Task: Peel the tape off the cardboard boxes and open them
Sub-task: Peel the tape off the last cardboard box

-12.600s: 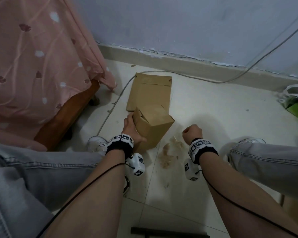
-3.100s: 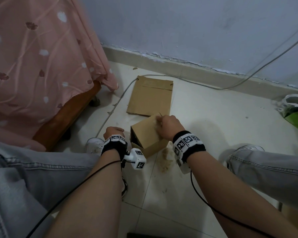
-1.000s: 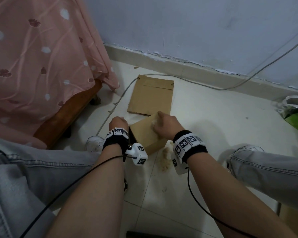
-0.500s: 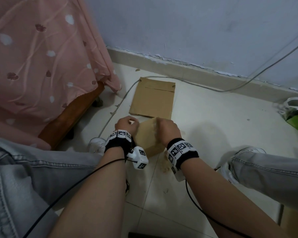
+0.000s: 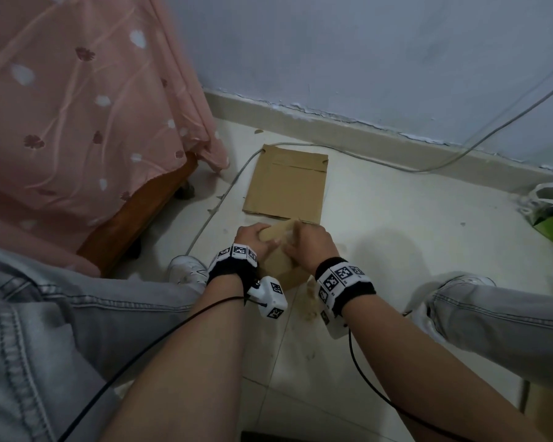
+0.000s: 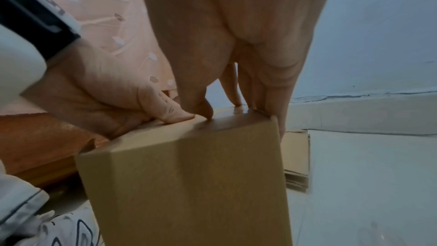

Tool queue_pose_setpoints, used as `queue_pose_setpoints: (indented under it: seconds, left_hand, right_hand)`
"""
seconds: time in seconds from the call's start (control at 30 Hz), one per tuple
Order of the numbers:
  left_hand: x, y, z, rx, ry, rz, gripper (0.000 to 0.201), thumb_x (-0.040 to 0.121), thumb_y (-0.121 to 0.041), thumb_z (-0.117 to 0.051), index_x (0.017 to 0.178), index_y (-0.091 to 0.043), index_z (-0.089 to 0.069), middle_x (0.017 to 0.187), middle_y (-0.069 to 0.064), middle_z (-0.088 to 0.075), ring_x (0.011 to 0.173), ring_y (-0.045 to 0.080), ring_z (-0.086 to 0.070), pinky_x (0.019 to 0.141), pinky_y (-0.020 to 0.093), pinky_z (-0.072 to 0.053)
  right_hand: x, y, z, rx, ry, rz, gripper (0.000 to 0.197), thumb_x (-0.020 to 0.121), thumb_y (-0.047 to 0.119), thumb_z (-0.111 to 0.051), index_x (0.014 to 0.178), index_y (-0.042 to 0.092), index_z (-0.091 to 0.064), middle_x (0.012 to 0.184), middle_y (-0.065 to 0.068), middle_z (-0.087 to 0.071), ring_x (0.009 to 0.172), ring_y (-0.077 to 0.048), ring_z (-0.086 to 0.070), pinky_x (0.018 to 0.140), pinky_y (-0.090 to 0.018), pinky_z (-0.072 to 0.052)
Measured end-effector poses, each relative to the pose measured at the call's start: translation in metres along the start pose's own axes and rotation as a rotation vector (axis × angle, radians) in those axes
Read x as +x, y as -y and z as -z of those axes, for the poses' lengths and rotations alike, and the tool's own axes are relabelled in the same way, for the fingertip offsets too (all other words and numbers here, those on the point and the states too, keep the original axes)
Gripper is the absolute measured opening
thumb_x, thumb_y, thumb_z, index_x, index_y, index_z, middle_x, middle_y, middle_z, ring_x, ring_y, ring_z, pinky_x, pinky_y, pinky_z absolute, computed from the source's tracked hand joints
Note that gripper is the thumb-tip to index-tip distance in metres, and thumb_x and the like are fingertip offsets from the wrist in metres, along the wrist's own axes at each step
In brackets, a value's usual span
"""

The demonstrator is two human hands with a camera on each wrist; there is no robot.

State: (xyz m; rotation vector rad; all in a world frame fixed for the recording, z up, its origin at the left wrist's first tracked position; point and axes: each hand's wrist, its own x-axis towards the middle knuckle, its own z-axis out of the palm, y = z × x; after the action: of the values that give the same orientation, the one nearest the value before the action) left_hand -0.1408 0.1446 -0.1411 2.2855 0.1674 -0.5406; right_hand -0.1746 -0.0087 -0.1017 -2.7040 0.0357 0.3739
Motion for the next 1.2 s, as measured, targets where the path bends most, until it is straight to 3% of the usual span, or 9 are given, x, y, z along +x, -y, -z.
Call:
queue_pose_setpoints:
  seconds: [0.13,0.23,0.3,0.5,0.7,0.87,0.93,1.03,1.2]
  left_hand:
    - [0.002,-0.001,-0.001,-0.006,-0.002,-0.008,0.047,0.084,-0.036,-0.072,0.129,-0.025,-0.061,0.129,0.011,-0.059,0.109,0.03,-0.061,0.094,0.037,-0.052]
    - [0.003,0.002,-0.002,-0.018,-0.001,0.004,0.048,0.084,-0.037,-0.072,0.129,-0.026,-0.06,0.129,0.011,-0.058,0.11,0.03,-0.061,0.097,0.039,-0.051]
    - [0.004,0.002,-0.004,-0.025,-0.012,0.009,0.047,0.084,-0.037,-0.072,0.128,-0.027,-0.061,0.128,0.011,-0.058,0.109,0.03,-0.061,0.098,0.038,-0.05]
    - [0.005,0.0,-0.005,-0.034,-0.013,0.01,0.043,0.084,-0.034,-0.072,0.125,-0.027,-0.063,0.125,0.012,-0.061,0.109,0.03,-0.061,0.097,0.039,-0.05]
    - [0.006,0.0,-0.005,-0.039,-0.018,0.016,0.044,0.084,-0.032,-0.073,0.126,-0.024,-0.063,0.123,0.011,-0.063,0.11,0.029,-0.061,0.097,0.037,-0.05]
    - [0.005,0.0,-0.005,-0.05,-0.007,0.028,0.044,0.082,-0.036,-0.074,0.123,-0.027,-0.063,0.124,0.012,-0.061,0.106,0.03,-0.063,0.097,0.039,-0.051]
    - [0.006,0.0,-0.005,-0.04,-0.018,0.031,0.042,0.082,-0.035,-0.073,0.123,-0.027,-0.064,0.123,0.011,-0.061,0.106,0.029,-0.062,0.097,0.036,-0.05]
    - [0.006,0.0,-0.006,-0.036,-0.026,0.032,0.041,0.083,-0.034,-0.073,0.122,-0.027,-0.064,0.122,0.011,-0.061,0.107,0.029,-0.061,0.097,0.036,-0.05]
    - [0.005,0.0,-0.006,-0.049,-0.03,0.033,0.039,0.082,-0.034,-0.074,0.12,-0.028,-0.065,0.12,0.011,-0.063,0.104,0.029,-0.063,0.096,0.037,-0.051]
  right_hand:
    - [0.003,0.002,-0.003,-0.044,-0.002,0.01,0.034,0.088,0.032,-0.059,0.114,0.011,-0.055,0.102,-0.011,-0.066,0.095,-0.031,-0.063,0.074,-0.033,-0.047]
    - [0.001,-0.002,-0.003,-0.12,-0.021,0.022,0.032,0.092,0.02,-0.049,0.123,0.011,-0.052,0.105,-0.014,-0.067,0.096,-0.035,-0.063,0.076,-0.036,-0.049]
    - [0.001,-0.005,0.005,-0.092,-0.014,0.026,0.032,0.094,0.023,-0.048,0.124,0.013,-0.055,0.104,-0.014,-0.067,0.097,-0.034,-0.063,0.079,-0.037,-0.051]
    - [-0.002,0.0,0.004,0.015,0.001,0.005,0.036,0.085,0.047,-0.06,0.099,0.013,-0.058,0.095,-0.009,-0.066,0.09,-0.029,-0.062,0.071,-0.031,-0.047]
    - [-0.002,0.005,0.003,0.018,-0.045,-0.028,0.029,0.086,0.039,-0.061,0.096,0.012,-0.062,0.098,-0.009,-0.067,0.092,-0.03,-0.063,0.076,-0.033,-0.05]
    - [-0.002,0.001,0.006,-0.017,-0.04,-0.02,0.026,0.094,0.029,-0.049,0.107,0.011,-0.062,0.1,-0.014,-0.069,0.094,-0.034,-0.063,0.078,-0.035,-0.05]
    - [-0.002,-0.001,0.012,0.054,-0.008,-0.021,0.031,0.093,0.034,-0.052,0.108,0.009,-0.064,0.099,-0.014,-0.068,0.095,-0.033,-0.062,0.079,-0.035,-0.051]
    - [-0.003,0.0,0.01,0.079,0.009,-0.007,0.034,0.086,0.043,-0.06,0.096,0.011,-0.061,0.093,-0.01,-0.066,0.09,-0.03,-0.062,0.069,-0.029,-0.046]
    - [-0.004,0.004,0.009,0.04,-0.014,-0.037,0.027,0.084,0.035,-0.064,0.098,0.013,-0.062,0.095,-0.009,-0.067,0.091,-0.029,-0.063,0.074,-0.032,-0.05]
